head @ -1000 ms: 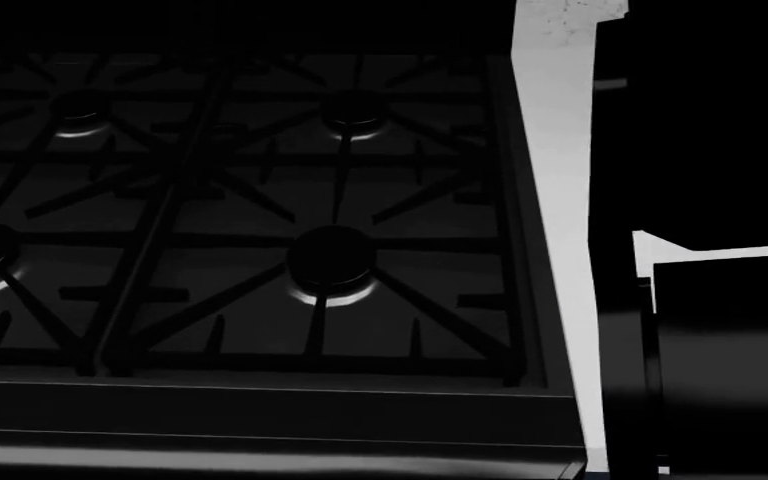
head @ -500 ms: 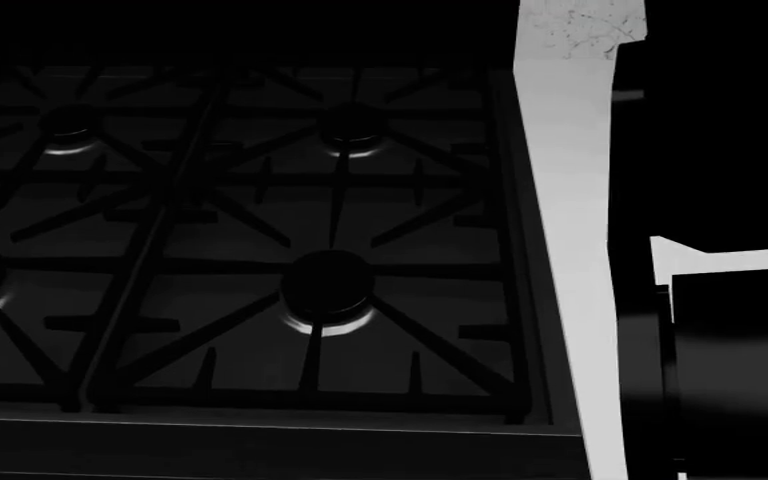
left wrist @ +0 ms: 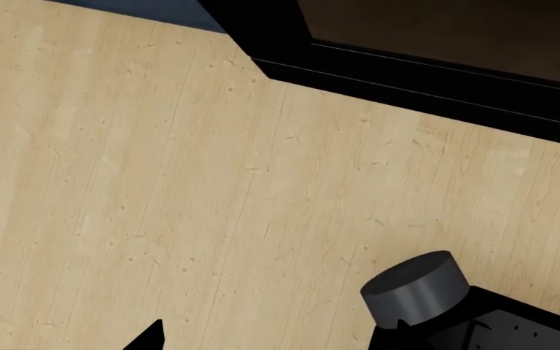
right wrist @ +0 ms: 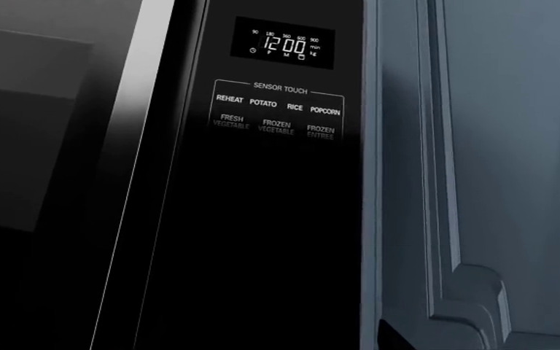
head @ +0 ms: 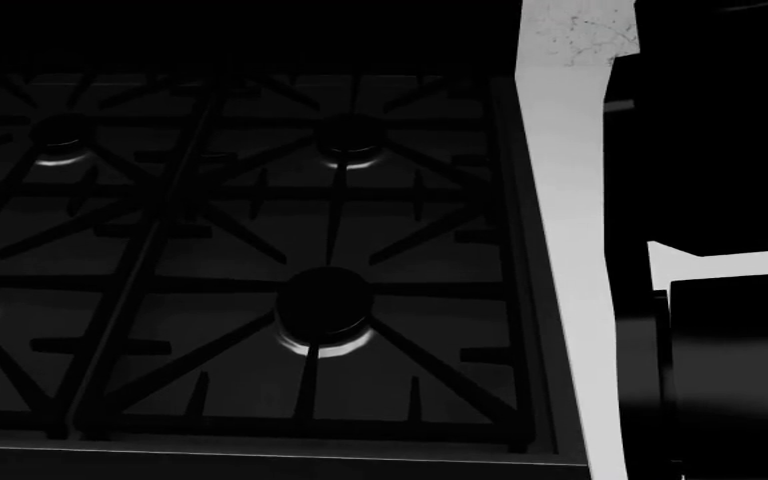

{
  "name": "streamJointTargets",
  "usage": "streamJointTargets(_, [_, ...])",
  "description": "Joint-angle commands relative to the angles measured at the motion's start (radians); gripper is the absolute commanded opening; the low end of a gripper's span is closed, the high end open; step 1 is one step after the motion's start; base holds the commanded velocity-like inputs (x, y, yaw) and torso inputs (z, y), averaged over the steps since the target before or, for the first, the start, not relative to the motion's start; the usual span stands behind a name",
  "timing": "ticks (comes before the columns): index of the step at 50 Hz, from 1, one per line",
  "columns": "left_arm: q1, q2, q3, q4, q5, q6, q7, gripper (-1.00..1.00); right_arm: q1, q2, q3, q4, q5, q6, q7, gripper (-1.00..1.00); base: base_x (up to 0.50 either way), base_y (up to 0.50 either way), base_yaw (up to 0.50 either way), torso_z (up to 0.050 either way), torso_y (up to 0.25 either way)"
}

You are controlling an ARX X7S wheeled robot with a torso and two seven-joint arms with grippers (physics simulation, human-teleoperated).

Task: Press the stop button on the microwave

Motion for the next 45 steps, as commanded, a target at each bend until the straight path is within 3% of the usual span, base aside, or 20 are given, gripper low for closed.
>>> streamJointTargets(1, [0.001, 0.0, 0.002, -0.001, -0.001, -0.002, -0.001, 1.0, -0.006, 0.003, -0.01, -0.009, 0.008, -0.002, 0.001, 1.0, 0.0, 0.0, 0.0, 0.05, 0.102])
streamJointTargets(9, [0.001, 0.0, 0.002, -0.001, -0.001, -0.002, -0.001, 1.0, -0.014, 0.008, -0.017, -0.018, 0.021, -0.002, -0.01, 1.0, 0.27, -0.04, 0.0, 0.05, 0.101])
streamJointTargets(26, [0.001, 0.001, -0.012, -0.001, -0.006, -0.002, -0.022, 1.0, -0.026, 0.014, -0.004, -0.048, 0.06, 0.035, -0.003, 1.0, 0.0, 0.0, 0.0, 0.05, 0.098])
streamJointTargets(31, [0.0, 0.001, -0.007, -0.001, 0.014, -0.004, -0.06, 1.0, -0.031, 0.02, -0.017, -0.076, 0.056, 0.055, 0.01, 1.0, 0.0, 0.0, 0.0, 0.004, 0.0])
streamJointTargets(45, [0.003, 0.003, -0.025, -0.001, 0.0, 0.018, -0.025, 1.0, -0.068, 0.047, -0.001, -0.269, 0.114, 0.221, 0.075, 1.0, 0.0, 0.0, 0.0, 0.0, 0.0])
